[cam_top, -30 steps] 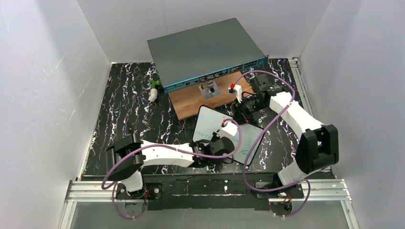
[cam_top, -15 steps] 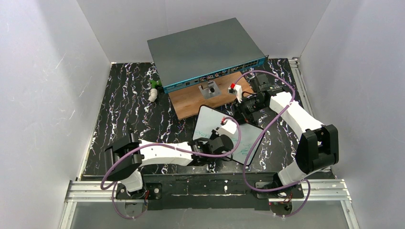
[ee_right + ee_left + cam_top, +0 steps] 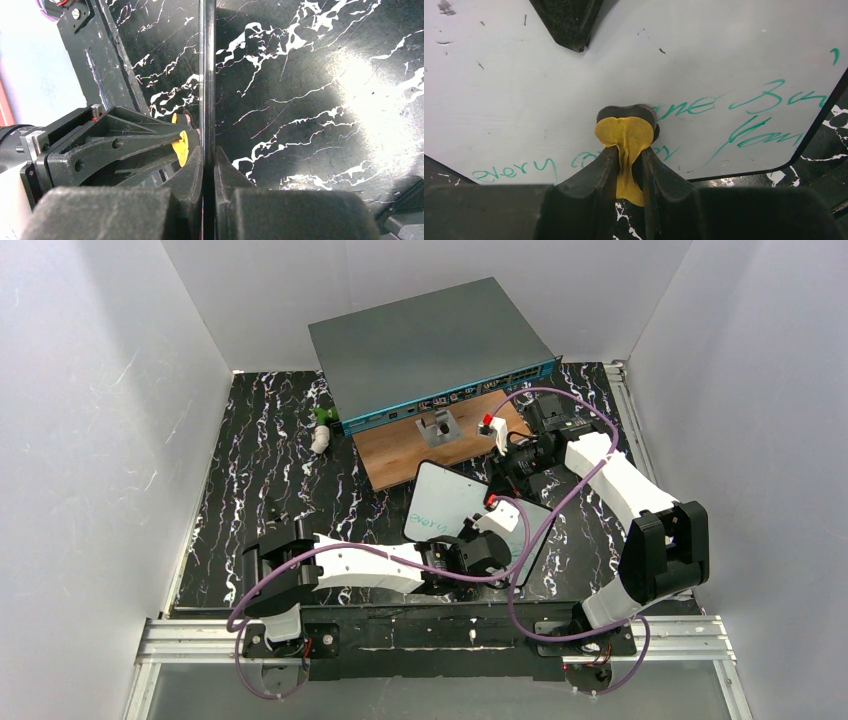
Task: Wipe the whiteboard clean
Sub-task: Erase the whiteboard at the center of the board.
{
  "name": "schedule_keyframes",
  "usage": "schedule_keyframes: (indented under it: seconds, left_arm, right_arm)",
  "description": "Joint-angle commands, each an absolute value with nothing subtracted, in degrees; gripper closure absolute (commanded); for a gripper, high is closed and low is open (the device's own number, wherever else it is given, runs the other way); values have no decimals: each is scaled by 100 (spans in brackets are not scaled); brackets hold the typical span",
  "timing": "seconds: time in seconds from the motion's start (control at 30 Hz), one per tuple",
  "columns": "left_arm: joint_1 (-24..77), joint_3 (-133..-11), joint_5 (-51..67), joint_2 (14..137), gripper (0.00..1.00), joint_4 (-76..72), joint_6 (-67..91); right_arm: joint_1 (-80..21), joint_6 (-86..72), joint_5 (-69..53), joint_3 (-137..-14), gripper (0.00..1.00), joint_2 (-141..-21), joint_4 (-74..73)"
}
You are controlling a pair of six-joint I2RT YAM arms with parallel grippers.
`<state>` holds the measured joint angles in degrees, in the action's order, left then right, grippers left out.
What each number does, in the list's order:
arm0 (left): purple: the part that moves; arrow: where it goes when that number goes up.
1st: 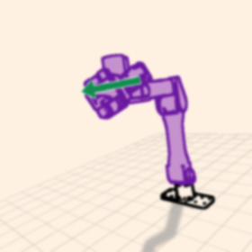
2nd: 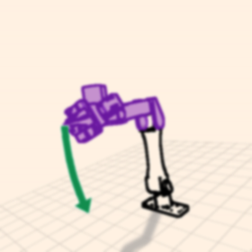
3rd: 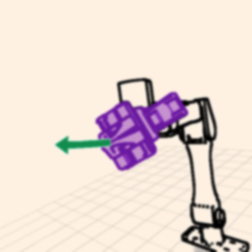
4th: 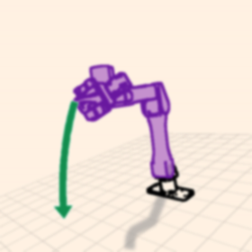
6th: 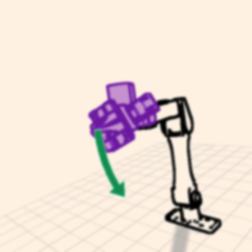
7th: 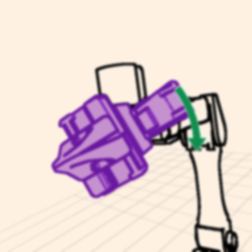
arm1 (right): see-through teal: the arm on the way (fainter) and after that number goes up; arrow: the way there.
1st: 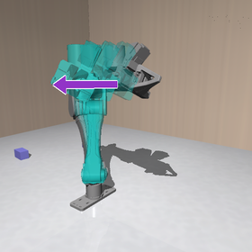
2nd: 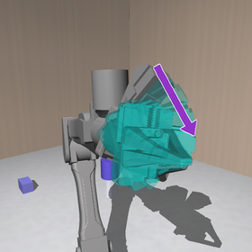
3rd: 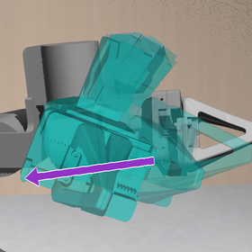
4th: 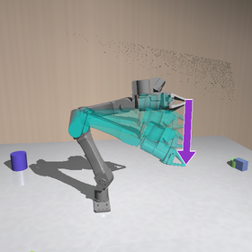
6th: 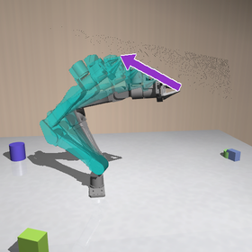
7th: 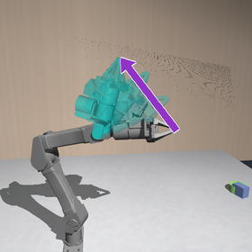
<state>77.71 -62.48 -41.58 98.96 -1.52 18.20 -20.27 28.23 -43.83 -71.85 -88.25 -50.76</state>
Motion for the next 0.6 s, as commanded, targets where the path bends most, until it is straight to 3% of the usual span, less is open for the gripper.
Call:
schedule_keyframes:
  seconds: [0.0, 0.57]
  left_arm:
    - [7670, -6197, -4345, 9701, 100, -317, 1886]
    - [7449, -5130, -4020, 8922, 100, -1441, 1692]
  right_arm:
    - [-2188, 3188, -4251, -7206, 99, -8903, -5212]
    - [-2197, 3138, -4387, -7196, 99, -8921, -5186]
